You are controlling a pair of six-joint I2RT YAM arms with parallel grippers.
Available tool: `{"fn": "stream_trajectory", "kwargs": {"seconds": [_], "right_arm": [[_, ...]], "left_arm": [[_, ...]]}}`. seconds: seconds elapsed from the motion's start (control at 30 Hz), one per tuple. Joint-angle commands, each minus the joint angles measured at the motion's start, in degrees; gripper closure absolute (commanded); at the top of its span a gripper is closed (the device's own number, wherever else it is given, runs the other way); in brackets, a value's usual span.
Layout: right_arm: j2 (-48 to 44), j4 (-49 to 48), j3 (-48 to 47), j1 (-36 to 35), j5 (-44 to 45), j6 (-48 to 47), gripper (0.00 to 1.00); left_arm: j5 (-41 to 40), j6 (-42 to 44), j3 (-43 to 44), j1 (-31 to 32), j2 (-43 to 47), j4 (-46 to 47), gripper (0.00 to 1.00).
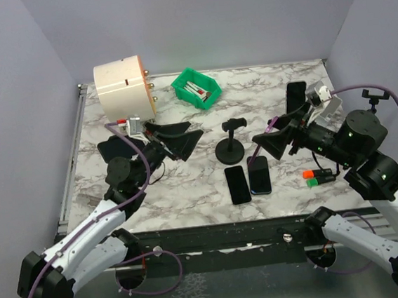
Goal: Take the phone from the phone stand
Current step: Remove the phone from the phone stand, then place the phone at the center of the board.
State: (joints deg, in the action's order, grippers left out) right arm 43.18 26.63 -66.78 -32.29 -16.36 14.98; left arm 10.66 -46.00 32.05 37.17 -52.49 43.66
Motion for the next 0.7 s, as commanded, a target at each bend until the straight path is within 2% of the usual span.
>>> {"fn": "stream_trajectory", "kwargs": {"seconds": [0.0,0.1,0.2,0.3,0.4,0.57,0.67], "right_arm": [[-3.0,0.1,1.7,-0.1,-5.3,-0.2,1.0],[-4.2,1.1,3.3,-0.1,-3.9,0.5,1.0],[-4.6,-0.1,6.3,-0.1,-3.1,2.2,1.0],[-2.8,-1.9,7.5,-0.1,-3.8,4.9,1.0],[-0.4,-4.1,7.7,-0.1,-3.7,8.3,1.0],[4.1,-6.8,6.2,-0.1,-3.0,13.1,1.0],[6.3,-6.5,4.4,-0.1,-3.2,14.0,1.0]], "left_arm": [[3.8,7.5,-1.6,-0.1,6.6,-13.0,0.01],[-0.7,13.3,2.5,0.3,9.1,-28.6,0.01],[-0.2,17.9,4.8,1.7,10.3,-36.2,0.01],[2.3,19.2,4.1,4.4,12.4,-36.6,0.01],[1.3,22.5,4.8,9.4,12.7,-37.3,0.04],[-6.1,29.7,10.0,19.8,6.9,-41.0,0.07],[-9.9,32.2,13.7,23.5,2.2,-42.2,0.07]]}}
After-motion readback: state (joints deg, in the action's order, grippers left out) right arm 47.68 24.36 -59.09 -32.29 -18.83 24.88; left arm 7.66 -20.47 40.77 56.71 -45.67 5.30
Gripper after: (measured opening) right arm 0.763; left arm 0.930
